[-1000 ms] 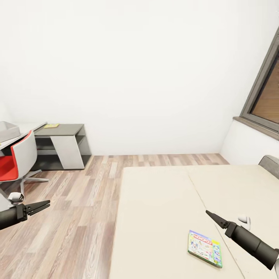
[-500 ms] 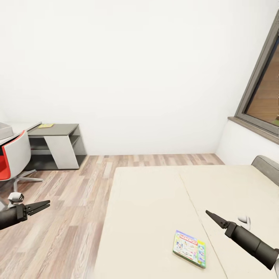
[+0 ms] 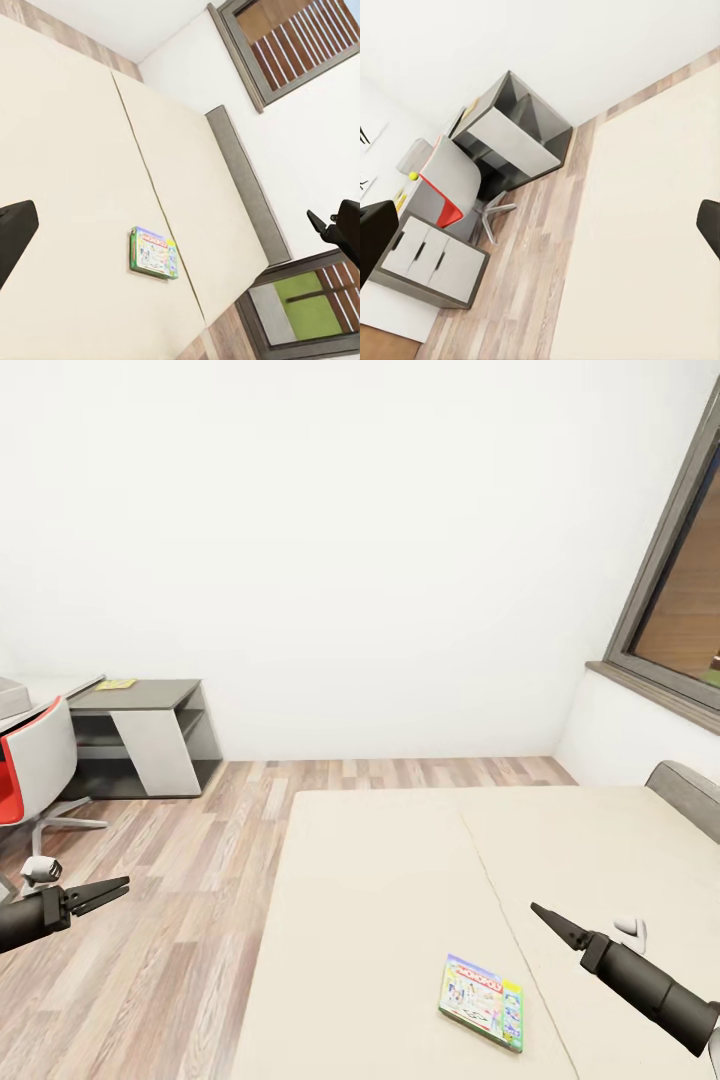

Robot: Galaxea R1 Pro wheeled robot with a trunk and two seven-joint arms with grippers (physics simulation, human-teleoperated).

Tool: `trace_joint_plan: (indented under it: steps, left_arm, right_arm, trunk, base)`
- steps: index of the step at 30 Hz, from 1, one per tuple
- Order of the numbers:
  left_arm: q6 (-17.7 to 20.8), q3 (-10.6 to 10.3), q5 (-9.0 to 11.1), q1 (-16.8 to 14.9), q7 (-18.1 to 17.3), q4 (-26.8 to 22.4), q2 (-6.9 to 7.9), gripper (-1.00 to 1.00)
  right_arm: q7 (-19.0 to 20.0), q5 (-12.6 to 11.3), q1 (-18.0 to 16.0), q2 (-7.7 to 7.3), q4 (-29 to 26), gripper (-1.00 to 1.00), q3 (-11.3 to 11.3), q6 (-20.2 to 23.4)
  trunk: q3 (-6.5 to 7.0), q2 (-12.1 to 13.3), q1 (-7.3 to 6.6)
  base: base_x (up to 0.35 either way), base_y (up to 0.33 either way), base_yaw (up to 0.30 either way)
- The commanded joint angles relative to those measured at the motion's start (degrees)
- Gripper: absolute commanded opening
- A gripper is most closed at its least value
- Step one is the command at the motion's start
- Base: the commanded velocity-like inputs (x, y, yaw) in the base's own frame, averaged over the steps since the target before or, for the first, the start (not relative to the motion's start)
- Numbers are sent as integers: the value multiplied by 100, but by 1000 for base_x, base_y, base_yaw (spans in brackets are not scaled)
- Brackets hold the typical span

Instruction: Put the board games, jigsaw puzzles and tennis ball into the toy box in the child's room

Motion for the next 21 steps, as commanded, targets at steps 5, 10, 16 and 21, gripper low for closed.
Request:
trace_joint_plan:
  steps: [5, 10, 16, 21]
  left_arm:
    - [61, 6, -6, -5, -25, 0, 1, 100]
    - [61, 2, -6, -5, -25, 0, 1, 100]
    - [61, 4, -6, -5, -25, 0, 1, 100]
    - [61, 7, -6, -5, -25, 0, 1, 100]
  right_arm:
    - [7, -21, -5, 0, 0, 100, -2, 35]
    - [7, -21, -5, 0, 1, 100, -2, 35]
    - [7, -21, -5, 0, 0, 100, -1, 35]
    - [7, -21, -5, 0, 0, 100, -1, 35]
  trunk:
    - [-12, -12, 3]
    - [-12, -12, 3]
    - [-12, -12, 3]
    - [-12, -12, 3]
  base:
    - [0, -5, 0]
    - [0, -1, 0]
    - [35, -72, 0]
    - [45, -112, 0]
